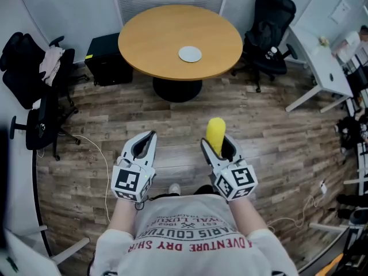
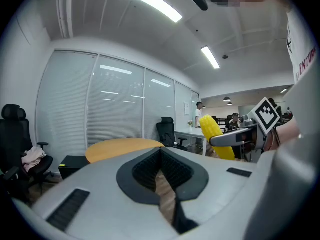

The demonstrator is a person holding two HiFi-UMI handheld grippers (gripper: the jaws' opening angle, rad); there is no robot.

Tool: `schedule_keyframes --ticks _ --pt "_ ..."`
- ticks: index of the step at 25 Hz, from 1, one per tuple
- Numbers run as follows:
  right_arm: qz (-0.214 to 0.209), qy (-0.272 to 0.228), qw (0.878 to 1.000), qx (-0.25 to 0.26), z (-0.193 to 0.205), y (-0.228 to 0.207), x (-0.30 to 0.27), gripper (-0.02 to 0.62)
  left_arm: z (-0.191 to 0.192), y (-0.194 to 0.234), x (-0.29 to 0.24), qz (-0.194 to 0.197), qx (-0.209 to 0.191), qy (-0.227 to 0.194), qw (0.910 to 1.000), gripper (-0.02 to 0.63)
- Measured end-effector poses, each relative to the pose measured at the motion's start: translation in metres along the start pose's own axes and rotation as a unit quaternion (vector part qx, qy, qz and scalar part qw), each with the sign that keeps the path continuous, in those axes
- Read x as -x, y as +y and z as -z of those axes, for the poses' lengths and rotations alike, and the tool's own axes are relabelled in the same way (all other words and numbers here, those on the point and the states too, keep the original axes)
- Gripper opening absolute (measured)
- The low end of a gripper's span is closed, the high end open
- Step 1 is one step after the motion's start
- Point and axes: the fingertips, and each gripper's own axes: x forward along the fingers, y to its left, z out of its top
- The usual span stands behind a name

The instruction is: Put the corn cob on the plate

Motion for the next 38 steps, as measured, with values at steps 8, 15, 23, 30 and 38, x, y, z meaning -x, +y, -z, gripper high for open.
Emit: schedule_keyframes --ticks 8,15,23,30,38 --pt "-0.014 0.009 1.000 0.002 -0.006 -0.032 -0.061 0.264 0.007 0.031 -0.055 -0.007 0.012 0.012 0.9998 0.032" --pt "-0.053 0.004 0.999 -0.005 -0.029 -0.096 -0.126 0.264 -0.004 0.050 -0.134 -0.037 0.003 0.011 0.9993 0.032" --pt "-0.100 0.017 0.995 0.017 -0.067 -0.189 -0.203 0.264 -0.027 0.071 -0.245 -0.082 0.018 0.006 0.9964 0.032" --pt "-0.125 0.034 0.991 0.018 -0.089 -0.261 -0.263 0.264 -0.039 0.084 -0.337 -0.100 0.030 0.001 0.9945 0.032" --pt "-0.137 0.057 0.989 0.019 -0.088 -0.301 -0.316 0.264 -0.033 0.110 -0.393 -0.112 0.039 0.015 0.9928 0.032"
